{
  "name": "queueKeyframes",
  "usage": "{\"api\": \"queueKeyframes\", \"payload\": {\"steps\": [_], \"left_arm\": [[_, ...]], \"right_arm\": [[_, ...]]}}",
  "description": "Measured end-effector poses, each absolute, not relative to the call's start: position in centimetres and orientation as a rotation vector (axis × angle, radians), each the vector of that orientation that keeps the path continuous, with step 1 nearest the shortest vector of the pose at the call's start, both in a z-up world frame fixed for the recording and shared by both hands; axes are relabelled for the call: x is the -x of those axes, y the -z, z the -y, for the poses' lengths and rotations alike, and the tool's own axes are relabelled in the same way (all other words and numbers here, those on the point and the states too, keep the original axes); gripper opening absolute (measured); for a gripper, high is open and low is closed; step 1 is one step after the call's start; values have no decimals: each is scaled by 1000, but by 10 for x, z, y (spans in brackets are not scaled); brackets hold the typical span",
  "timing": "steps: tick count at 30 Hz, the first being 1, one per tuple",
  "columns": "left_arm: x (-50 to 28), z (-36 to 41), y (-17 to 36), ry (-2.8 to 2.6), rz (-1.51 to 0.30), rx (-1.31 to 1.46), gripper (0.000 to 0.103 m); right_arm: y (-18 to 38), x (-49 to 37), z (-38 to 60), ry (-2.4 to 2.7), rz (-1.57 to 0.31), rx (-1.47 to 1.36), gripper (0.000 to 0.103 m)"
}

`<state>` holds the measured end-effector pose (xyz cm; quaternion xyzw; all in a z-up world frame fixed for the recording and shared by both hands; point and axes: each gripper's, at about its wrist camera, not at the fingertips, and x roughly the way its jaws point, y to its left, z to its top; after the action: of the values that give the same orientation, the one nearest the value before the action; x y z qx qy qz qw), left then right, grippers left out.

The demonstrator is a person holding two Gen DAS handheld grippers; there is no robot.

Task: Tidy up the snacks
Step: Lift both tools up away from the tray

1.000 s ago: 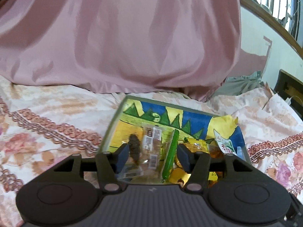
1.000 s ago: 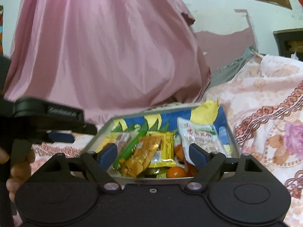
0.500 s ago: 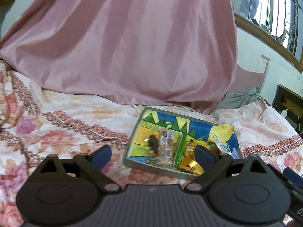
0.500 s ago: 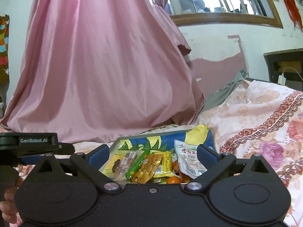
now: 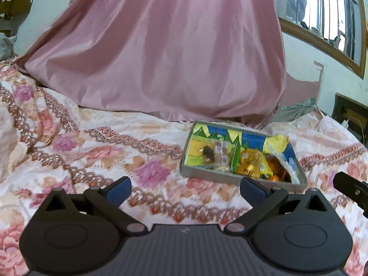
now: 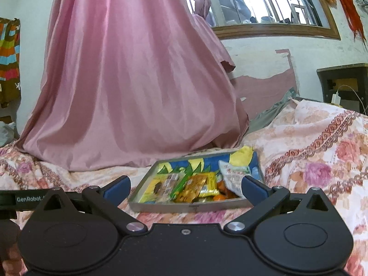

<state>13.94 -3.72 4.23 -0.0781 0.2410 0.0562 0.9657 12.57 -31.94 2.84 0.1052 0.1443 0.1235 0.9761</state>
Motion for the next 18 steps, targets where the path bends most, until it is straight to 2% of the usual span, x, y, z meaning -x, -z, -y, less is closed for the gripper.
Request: {"api": "queueKeyframes", "payload": {"steps": [18], "left_arm": [[-107, 15, 2, -115, -542, 160, 102]], "right_arm": [[3, -90, 287, -228, -418, -157, 102]]}}
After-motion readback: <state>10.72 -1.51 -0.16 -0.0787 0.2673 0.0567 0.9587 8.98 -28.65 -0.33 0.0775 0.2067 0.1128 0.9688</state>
